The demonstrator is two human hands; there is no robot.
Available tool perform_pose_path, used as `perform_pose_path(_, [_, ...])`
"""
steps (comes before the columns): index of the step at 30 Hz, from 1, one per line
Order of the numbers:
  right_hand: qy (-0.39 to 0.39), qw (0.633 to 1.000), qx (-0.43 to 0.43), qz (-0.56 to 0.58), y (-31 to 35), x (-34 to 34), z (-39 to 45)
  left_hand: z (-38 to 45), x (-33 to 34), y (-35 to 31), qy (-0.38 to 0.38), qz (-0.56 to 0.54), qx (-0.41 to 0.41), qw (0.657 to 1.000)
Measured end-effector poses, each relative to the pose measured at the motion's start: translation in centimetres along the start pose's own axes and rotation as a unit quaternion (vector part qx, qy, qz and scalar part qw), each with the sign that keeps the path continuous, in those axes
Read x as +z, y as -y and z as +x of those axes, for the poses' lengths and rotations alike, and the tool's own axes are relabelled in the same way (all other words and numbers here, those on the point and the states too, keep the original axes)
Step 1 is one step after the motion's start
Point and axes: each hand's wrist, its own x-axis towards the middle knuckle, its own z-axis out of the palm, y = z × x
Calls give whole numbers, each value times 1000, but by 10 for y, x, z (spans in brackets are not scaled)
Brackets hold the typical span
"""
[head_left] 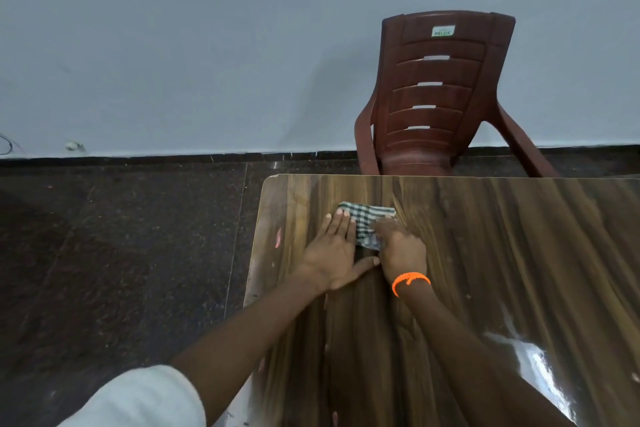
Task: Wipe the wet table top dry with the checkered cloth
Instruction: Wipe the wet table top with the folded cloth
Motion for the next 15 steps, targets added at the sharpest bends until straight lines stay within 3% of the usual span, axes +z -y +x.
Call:
perform_pose_path(4, [22,999,-2,-29,30,10,8,-17,-11,29,-1,14,1,1000])
perform_pose_path(9, [42,997,-55,17,46,30,-27,-69,3,48,-1,0,5,1000])
perform_pose_path(15, [54,996,-64,28,36,16,-88,-123,25,16,21,-19,30,999])
